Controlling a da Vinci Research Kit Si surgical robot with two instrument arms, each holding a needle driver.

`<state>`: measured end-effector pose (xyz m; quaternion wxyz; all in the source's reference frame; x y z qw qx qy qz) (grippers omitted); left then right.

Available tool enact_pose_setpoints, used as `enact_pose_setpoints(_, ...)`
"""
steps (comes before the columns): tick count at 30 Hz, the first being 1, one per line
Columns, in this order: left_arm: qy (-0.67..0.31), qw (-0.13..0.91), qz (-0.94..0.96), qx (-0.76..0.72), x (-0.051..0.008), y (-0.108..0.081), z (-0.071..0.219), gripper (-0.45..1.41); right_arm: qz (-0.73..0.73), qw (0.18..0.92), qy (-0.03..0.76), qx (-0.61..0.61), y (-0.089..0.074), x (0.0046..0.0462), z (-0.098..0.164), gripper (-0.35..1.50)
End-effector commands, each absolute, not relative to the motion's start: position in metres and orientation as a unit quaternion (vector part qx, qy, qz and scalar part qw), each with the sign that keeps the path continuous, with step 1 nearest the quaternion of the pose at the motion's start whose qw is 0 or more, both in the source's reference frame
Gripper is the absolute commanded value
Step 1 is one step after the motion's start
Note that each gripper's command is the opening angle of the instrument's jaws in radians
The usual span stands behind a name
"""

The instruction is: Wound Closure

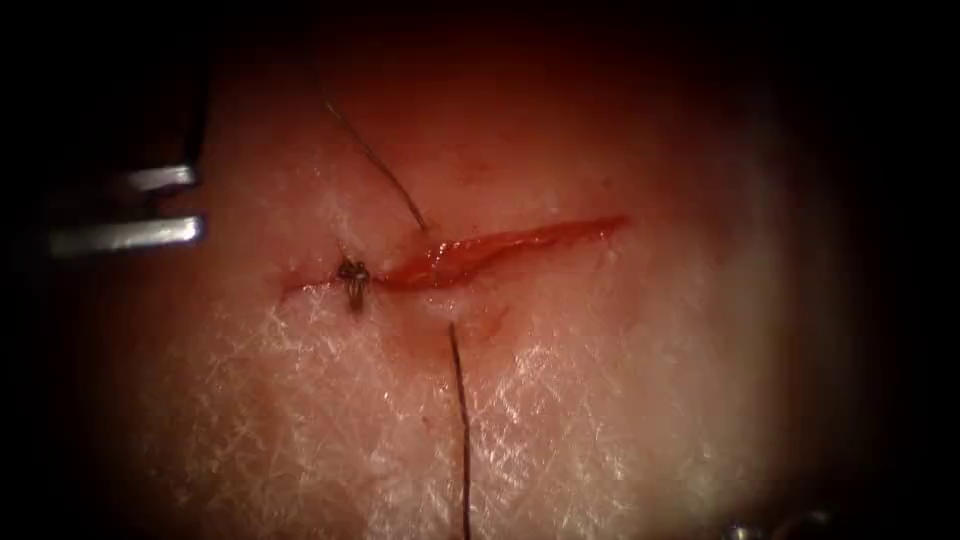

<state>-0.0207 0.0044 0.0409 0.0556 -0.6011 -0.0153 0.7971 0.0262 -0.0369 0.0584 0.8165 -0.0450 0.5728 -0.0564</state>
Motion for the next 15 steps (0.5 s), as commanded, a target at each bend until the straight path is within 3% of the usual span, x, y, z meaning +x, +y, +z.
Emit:
enact_pose_setpoints(1,-0.016,0.056,0.797,-0.602,-0.0212,0.0043,0.0415,-0.45,-0.057,0.815,0.575,-0.042,-0.0377,0.0267,0.0588,-0.35)
enact_pose_setpoints(15,-0.016,0.055,0.797,-0.602,-0.0212,0.0042,0.0416,-0.45,-0.066,0.803,0.592,0.012,-0.0411,0.0257,0.0568,-0.35)
